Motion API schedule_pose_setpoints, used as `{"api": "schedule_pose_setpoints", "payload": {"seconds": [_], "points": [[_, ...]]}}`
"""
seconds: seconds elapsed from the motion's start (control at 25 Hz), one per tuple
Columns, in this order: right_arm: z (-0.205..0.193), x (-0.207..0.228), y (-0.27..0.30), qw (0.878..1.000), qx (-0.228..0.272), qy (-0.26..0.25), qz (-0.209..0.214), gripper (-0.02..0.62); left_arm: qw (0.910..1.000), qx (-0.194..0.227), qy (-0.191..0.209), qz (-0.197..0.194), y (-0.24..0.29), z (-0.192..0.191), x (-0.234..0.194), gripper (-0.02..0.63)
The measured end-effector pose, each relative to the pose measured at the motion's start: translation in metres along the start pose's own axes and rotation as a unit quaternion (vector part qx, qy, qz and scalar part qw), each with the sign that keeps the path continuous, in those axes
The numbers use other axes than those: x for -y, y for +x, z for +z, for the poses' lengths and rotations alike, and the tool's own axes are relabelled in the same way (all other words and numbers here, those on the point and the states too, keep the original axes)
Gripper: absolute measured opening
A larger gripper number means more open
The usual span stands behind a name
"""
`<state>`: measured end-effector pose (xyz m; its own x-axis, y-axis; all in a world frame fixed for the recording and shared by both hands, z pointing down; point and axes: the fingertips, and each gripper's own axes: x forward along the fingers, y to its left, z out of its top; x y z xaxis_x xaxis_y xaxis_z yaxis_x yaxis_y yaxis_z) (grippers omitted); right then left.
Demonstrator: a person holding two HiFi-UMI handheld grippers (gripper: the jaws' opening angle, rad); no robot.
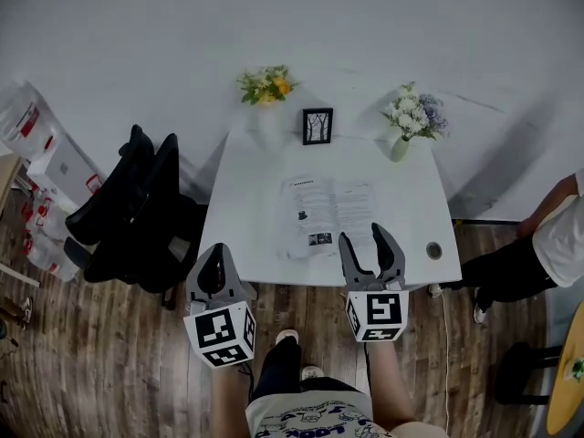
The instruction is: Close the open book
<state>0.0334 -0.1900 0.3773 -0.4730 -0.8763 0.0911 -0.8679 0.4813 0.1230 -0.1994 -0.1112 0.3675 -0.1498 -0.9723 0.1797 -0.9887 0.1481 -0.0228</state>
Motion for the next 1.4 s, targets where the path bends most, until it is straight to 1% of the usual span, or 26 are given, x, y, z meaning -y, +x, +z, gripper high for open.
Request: {"api": "schedule_pose_setpoints", "payload": {"seconds": [0.16, 0.32, 0.48, 0.56, 0.68, 0.84, 1.04, 1.24, 1.4], "points": [[-0.005, -0.006, 0.032, 1.0, -0.013, -0.007, -0.011, 0.238, 0.9999, -0.008, 0.0, -0.015, 0.037, -0.002, -0.016, 0.023], [-0.018, -0.014, 0.054, 0.999, -0.031, -0.03, -0.015, 0.238, 0.9994, -0.015, 0.002, -0.031, 0.064, -0.009, -0.025, 0.023], [-0.042, -0.017, 0.069, 0.997, -0.059, -0.05, -0.021, 0.238, 0.9986, -0.03, 0.001, -0.043, 0.083, -0.022, -0.031, 0.023], [-0.061, -0.019, 0.075, 0.993, -0.081, -0.079, -0.018, 0.238, 0.9982, -0.037, 0.0, -0.048, 0.091, -0.029, -0.032, 0.023], [-0.091, -0.024, 0.082, 0.982, -0.115, -0.147, -0.007, 0.238, 0.9976, -0.048, 0.0, -0.05, 0.098, -0.042, -0.036, 0.023], [-0.122, -0.033, 0.086, 0.967, -0.143, -0.212, 0.01, 0.238, 0.9969, -0.065, -0.005, -0.044, 0.102, -0.059, -0.04, 0.023], [-0.156, -0.051, 0.089, 0.945, -0.166, -0.278, 0.049, 0.238, 0.9961, -0.081, -0.008, -0.033, 0.103, -0.075, -0.041, 0.023], [-0.19, -0.067, 0.091, 0.912, -0.182, -0.355, 0.096, 0.238, 0.9949, -0.097, -0.01, -0.026, 0.103, -0.089, -0.039, 0.023], [-0.212, -0.074, 0.09, 0.894, -0.189, -0.389, 0.119, 0.238, 0.9939, -0.108, -0.013, -0.021, 0.101, -0.101, -0.037, 0.023]]}}
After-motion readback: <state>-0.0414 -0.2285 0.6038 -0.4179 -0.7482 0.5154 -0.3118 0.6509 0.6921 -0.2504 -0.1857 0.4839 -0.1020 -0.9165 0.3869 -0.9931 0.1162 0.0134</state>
